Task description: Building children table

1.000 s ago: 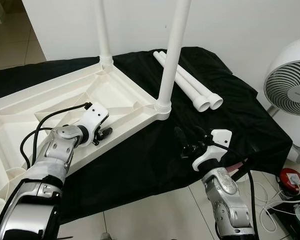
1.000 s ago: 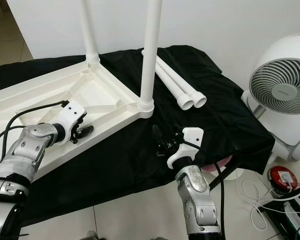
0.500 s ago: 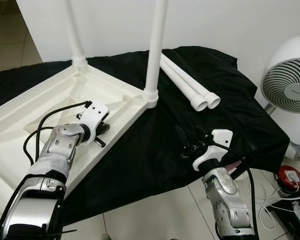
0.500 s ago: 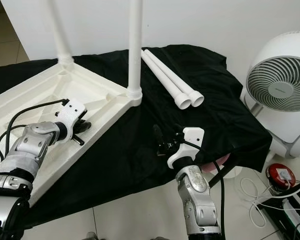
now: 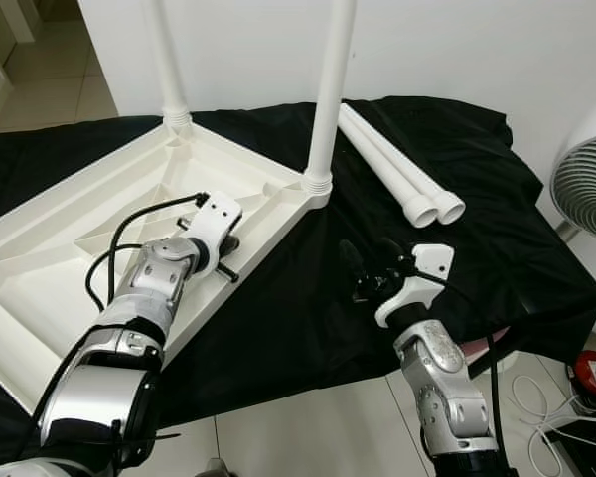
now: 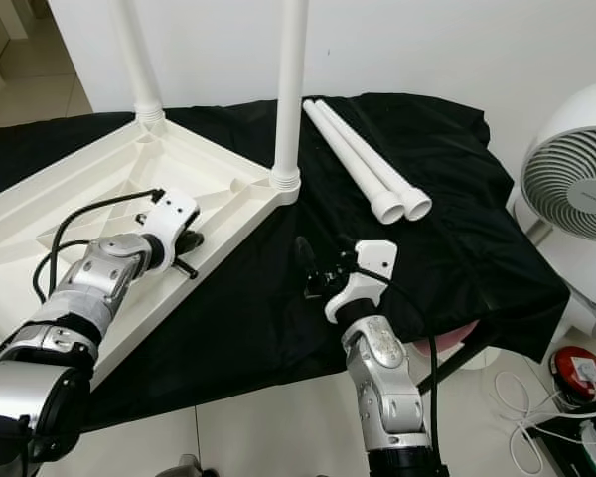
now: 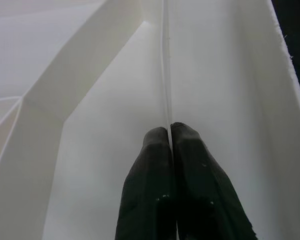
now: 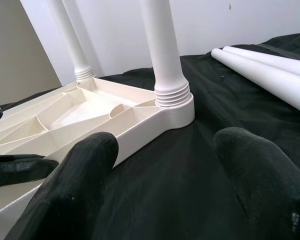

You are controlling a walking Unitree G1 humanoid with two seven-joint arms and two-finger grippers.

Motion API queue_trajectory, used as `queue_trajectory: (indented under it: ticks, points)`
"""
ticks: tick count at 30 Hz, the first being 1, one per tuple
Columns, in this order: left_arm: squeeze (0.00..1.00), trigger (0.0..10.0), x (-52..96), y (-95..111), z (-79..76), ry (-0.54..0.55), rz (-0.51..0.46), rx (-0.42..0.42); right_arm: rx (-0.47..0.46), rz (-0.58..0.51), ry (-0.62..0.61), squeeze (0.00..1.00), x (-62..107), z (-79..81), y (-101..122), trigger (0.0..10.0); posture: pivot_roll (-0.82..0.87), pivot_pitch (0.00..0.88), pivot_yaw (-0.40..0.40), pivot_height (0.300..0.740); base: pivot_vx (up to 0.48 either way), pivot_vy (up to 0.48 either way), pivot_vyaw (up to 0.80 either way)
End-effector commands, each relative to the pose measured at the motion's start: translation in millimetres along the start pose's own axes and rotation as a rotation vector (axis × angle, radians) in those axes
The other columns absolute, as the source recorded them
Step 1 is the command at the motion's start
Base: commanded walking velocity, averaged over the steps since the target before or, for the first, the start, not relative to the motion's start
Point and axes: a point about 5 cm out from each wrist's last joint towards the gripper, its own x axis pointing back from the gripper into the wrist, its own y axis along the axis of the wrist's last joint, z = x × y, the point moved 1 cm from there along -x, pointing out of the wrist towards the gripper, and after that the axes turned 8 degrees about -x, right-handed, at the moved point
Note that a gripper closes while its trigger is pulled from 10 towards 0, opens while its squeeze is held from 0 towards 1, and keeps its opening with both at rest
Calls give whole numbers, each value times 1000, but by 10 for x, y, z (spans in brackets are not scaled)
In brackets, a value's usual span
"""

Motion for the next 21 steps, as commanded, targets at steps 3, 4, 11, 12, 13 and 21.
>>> queue_trajectory:
  ticks: [3,4,11,12,13,21]
  points:
    - [0,10000,0,240,59,246,-175,7,15,-4,-3,0,-6,-44,3,10000,-56,20,-18,740,0,0,0]
    - [0,10000,13,270,61,229,-204,16,17,-6,-5,0,-8,-49,6,10000,-55,22,-13,740,0,0,0]
    - [1000,10000,85,400,7,123,-330,-10,17,-7,-5,0,-8,-50,0,10000,-50,27,-10,740,0,0,0]
    - [1000,10000,97,417,-6,104,-343,-26,18,-6,-3,0,-9,-49,-2,10000,-47,30,-10,740,0,0,0]
    - [1000,10000,97,417,-6,104,-343,-26,18,-6,-3,0,-9,-49,-2,10000,-47,30,-10,740,0,0,0]
    - [0,10000,211,544,-101,-24,-478,-66,31,-11,1,0,-23,-88,12,10000,-44,31,-9,740,0,0,0]
